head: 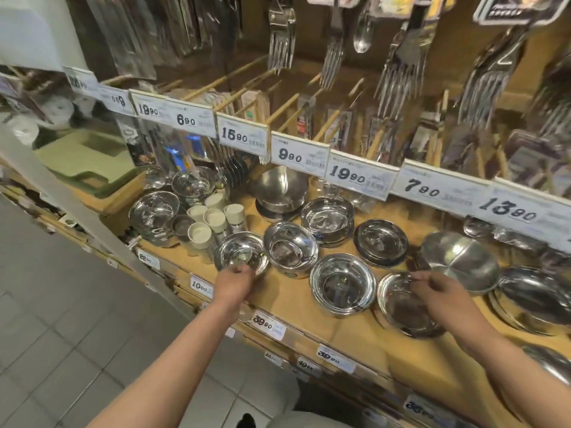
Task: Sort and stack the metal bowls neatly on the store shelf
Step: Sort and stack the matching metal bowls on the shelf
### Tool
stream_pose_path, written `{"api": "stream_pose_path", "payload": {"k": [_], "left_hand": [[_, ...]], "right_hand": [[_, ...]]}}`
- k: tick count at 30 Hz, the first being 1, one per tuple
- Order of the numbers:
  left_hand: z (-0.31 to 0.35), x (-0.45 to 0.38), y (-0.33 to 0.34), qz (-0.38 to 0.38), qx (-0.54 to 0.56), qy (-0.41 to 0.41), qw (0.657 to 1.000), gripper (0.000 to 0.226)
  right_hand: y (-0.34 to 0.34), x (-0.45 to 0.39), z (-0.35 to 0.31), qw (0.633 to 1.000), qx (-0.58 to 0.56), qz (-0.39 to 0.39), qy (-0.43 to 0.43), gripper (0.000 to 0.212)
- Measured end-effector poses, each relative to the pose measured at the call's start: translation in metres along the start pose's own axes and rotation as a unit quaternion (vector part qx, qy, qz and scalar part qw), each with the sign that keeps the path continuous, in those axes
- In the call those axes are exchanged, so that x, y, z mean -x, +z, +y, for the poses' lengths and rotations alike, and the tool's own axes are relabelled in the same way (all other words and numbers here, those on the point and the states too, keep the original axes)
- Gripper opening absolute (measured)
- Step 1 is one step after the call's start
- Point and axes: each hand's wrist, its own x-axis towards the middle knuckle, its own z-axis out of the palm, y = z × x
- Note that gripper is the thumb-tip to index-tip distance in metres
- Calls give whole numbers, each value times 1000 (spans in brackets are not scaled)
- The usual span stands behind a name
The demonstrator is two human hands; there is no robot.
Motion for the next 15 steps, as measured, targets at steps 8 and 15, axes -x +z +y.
{"api": "stream_pose_path", "payload": {"k": [8,15], "left_hand": [[-23,-36,-15,138,-117,-23,983,52],[-42,-37,-14,115,-2,-71,991,40]], "right_hand": [[11,3,17,1000,12,-2,-14,15],[5,9,25,999,17,-25,-31,20]]}}
